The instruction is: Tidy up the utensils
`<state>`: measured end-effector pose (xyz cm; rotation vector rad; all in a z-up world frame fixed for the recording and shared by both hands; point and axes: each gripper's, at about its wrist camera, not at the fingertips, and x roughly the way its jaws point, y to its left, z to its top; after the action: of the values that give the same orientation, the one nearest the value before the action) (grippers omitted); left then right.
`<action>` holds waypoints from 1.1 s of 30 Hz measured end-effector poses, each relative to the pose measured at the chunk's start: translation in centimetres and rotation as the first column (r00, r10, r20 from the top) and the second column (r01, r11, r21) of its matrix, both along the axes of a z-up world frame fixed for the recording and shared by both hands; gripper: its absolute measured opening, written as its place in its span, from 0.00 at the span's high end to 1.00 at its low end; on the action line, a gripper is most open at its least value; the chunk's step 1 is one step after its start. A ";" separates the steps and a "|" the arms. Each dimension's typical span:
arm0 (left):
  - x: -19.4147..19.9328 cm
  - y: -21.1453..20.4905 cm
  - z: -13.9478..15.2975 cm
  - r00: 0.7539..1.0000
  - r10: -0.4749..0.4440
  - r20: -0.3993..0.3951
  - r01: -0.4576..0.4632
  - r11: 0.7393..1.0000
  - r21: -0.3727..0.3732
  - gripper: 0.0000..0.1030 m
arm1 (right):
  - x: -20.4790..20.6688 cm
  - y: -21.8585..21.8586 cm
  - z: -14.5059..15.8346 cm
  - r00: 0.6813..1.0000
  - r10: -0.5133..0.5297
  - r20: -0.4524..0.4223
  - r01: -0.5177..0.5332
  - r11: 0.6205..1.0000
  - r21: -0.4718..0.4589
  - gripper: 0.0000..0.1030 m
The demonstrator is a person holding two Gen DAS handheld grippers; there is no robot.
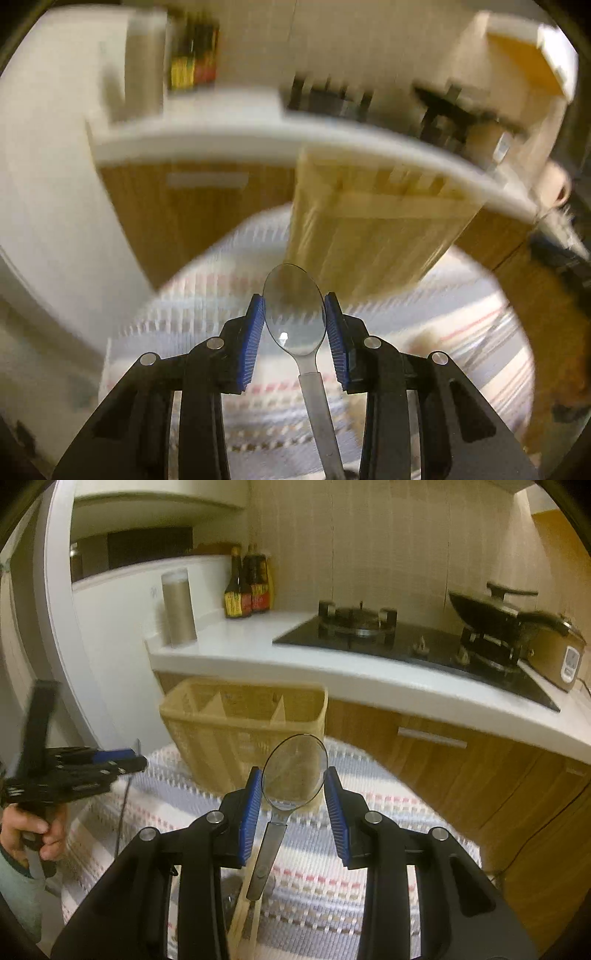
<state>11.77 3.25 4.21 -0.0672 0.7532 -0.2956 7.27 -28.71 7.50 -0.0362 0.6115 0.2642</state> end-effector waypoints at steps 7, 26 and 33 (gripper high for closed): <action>1.2 -4.2 7.9 0.962 -0.026 0.273 0.046 0.997 -0.066 0.69 | 1.9 0.5 4.8 0.991 -0.025 0.135 0.021 0.999 0.027 0.70; 6.7 -7.3 6.6 0.792 0.154 0.591 -0.160 0.986 -0.042 0.69 | 9.4 2.0 4.4 0.941 -0.152 0.301 0.168 0.985 -0.028 0.70; 7.4 -7.7 3.2 0.826 0.104 0.554 -0.134 0.991 0.014 0.68 | 10.8 2.1 1.6 0.964 -0.143 0.223 0.156 0.987 -0.041 0.69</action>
<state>19.17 -4.41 7.43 0.0227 0.1738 -0.1605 18.03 -26.62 9.08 -0.0740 0.3991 0.0933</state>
